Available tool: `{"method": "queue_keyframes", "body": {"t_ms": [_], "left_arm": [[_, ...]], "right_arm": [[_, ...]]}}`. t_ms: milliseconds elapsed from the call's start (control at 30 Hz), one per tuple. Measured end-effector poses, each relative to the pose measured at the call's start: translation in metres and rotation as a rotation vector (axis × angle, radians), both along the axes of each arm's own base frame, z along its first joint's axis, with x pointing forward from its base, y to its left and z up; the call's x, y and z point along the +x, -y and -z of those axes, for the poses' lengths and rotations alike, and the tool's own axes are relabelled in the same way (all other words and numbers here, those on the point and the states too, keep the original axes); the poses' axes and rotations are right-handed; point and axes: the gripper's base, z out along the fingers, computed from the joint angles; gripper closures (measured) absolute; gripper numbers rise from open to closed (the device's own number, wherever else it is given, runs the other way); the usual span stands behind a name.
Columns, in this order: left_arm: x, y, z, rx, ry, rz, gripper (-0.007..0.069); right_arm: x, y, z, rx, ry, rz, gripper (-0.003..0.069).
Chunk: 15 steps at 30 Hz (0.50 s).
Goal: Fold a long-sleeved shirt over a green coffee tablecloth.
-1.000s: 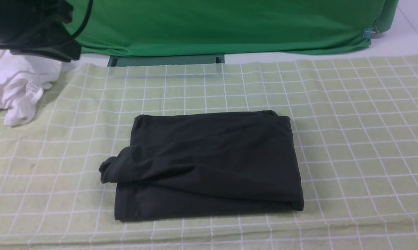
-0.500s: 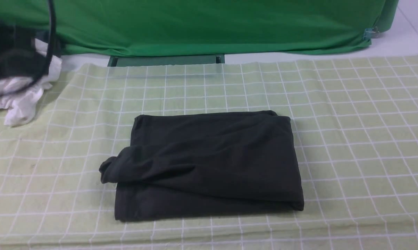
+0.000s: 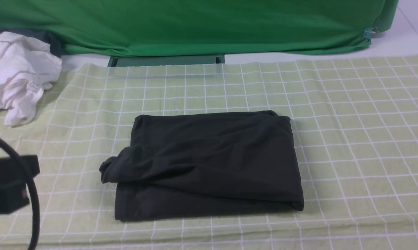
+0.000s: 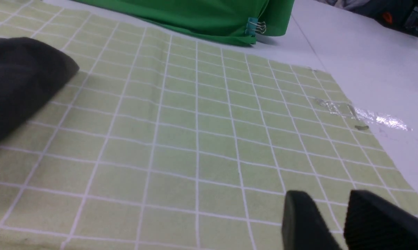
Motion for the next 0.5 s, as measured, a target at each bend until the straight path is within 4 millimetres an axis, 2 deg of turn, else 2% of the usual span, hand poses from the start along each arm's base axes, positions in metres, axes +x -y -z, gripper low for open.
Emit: {"method": "queue_keyframes", "body": {"t_ms": [167, 500], "left_arm": [[-0.001, 0.001, 0.008, -0.02, 0.008, -0.003, 0.061], [0.005, 0.005, -0.002, -0.056, 0.151, 0.031, 0.061]], "right_arm": [[0.0, 0.0, 0.0, 0.014, 0.0, 0.002, 0.0448], [0.0, 0.0, 0.0, 0.015, 0.0, 0.003, 0.0422]]}}
